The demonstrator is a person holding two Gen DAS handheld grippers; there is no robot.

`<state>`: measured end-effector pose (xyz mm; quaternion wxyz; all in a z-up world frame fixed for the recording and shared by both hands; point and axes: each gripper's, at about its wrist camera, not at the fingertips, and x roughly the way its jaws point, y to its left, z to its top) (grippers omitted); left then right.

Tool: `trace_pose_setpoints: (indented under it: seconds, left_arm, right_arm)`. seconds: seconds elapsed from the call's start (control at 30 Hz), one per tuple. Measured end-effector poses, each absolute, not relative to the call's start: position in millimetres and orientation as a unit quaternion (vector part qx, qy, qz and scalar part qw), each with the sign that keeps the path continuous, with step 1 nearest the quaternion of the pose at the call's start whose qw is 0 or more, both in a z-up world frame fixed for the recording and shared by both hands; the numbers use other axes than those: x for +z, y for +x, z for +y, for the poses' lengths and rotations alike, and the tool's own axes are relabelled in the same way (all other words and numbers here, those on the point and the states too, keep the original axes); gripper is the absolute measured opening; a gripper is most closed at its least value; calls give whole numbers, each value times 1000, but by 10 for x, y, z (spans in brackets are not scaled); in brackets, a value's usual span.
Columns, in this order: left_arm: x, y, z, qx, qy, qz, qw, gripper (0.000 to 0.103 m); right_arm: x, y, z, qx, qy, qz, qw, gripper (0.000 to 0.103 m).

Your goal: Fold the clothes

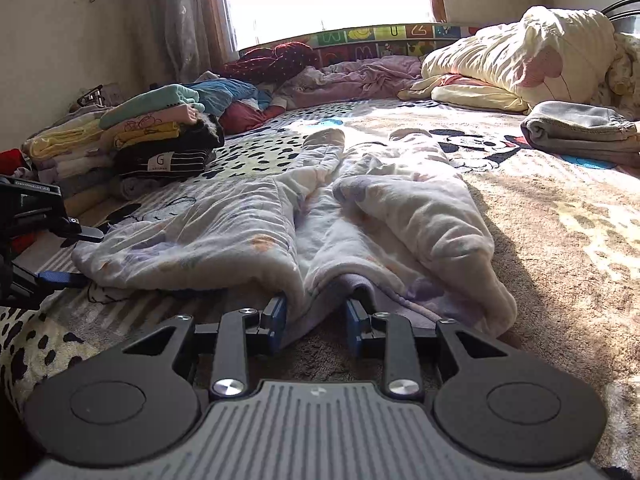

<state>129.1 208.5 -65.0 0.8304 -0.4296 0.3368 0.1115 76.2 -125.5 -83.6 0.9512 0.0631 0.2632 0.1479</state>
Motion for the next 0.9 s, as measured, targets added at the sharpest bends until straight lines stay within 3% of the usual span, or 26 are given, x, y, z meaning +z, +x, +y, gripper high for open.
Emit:
trace_pose_setpoints:
  seconds: [0.27,0.5,0.67,0.9]
  left_arm:
    - [350,1642,1124,-41,-254,267,929,7]
    - [1028,1906,-1,-234,-149,242,930,7]
    - [984,2049,-534,-278,-59,284,916,7]
    - [754,2154,-441,-255,-47,320,911,7]
  right_arm:
    - [-865,728,-1342,143,62,261,953,33]
    - [-742,598,-1447,150,67,232,959,32]
    - [-598,433,-1434,174,52,188,965,32]
    - [-518,432,-1245,226,10,160,961,33]
